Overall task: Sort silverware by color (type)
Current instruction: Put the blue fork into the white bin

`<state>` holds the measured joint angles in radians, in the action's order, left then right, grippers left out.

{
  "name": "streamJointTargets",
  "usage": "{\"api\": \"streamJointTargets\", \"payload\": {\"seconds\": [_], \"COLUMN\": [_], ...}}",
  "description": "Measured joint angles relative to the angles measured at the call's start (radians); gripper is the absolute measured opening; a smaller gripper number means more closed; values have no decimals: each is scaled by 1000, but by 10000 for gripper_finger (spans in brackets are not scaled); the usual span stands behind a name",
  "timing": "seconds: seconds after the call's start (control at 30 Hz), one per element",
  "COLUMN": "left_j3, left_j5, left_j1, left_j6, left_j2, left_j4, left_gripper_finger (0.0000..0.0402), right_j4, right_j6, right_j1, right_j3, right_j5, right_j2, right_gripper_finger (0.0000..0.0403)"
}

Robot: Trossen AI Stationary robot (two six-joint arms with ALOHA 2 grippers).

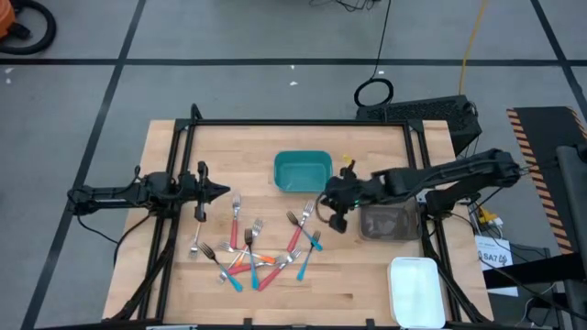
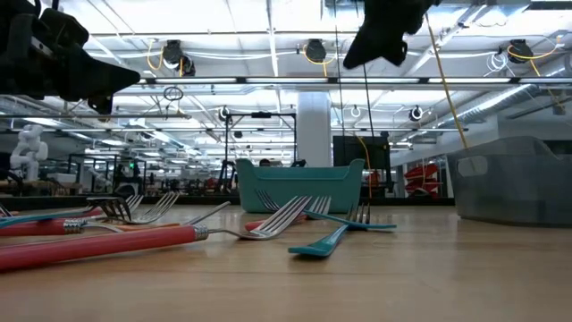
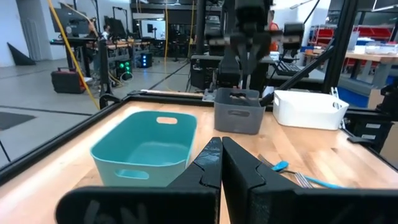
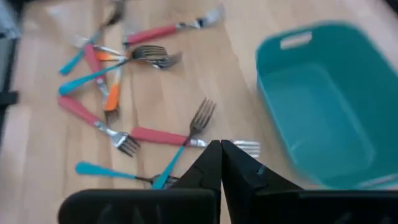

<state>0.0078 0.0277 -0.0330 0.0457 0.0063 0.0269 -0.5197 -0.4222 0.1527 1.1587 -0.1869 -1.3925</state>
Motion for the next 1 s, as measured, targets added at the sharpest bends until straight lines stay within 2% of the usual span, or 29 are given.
{"api": "streamJointTargets", "payload": {"seconds": [0.1, 0.33, 0.5, 0.67, 1.0], "left_j3": [0, 0, 0, 0, 0], "left_j5": [0, 0, 0, 0, 0], "left_j1": [0, 0, 0, 0, 0], "left_j6": [6, 43, 14, -25, 44], "left_j2": [0, 0, 0, 0, 0], "left_j4": [0, 0, 0, 3, 1], "left_gripper_finger": [5, 5, 5, 5, 5], "right_j4": [42, 60, 87, 156, 203], "right_j6": [-72, -100, -99, -92, -88], "right_j1": [16, 44, 59, 80, 123], "right_j3": [0, 1, 1, 1, 39], "right_j5": [-1, -5, -51, -52, -103], "right_j2": [-62, -217, -293, -344, -452], "right_gripper_finger": [6, 8, 12, 40, 95]}}
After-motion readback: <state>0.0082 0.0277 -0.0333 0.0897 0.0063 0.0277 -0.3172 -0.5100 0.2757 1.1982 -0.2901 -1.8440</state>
